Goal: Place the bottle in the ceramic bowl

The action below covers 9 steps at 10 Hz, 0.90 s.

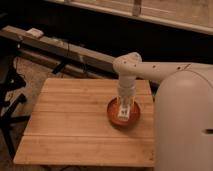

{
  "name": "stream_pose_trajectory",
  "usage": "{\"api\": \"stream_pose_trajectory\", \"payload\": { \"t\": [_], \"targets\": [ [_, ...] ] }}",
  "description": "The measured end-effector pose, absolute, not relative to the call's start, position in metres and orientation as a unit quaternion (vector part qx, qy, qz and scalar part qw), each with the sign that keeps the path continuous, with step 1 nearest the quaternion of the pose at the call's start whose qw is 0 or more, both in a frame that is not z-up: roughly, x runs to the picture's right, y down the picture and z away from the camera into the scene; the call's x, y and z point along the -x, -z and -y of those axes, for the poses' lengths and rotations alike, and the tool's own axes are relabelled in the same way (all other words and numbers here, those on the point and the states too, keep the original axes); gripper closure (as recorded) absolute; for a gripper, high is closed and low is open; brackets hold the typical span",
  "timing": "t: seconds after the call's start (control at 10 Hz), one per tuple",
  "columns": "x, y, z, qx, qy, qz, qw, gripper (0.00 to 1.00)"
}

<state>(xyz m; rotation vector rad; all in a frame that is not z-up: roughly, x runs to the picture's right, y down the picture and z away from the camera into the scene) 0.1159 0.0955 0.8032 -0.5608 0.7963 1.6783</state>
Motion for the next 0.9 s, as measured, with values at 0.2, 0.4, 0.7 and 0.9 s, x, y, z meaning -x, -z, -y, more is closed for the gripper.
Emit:
{"api": "stream_pose_trajectory", "payload": {
  "t": [0.2,0.4,0.7,0.9],
  "targets": [
    [-0.1132,-0.8056,-0.0982,0.239,-0.719,-0.334,0.561,0.2],
    [-0.1141,-0.8053,-0.0986,0.239,-0.719,-0.335,0.56,0.2],
    [-0.113,-0.8054,-0.0986,0.24,-0.719,-0.335,0.561,0.2],
    [-0.1134,-0.8053,-0.0987,0.24,-0.719,-0.334,0.56,0.2]
  ]
}}
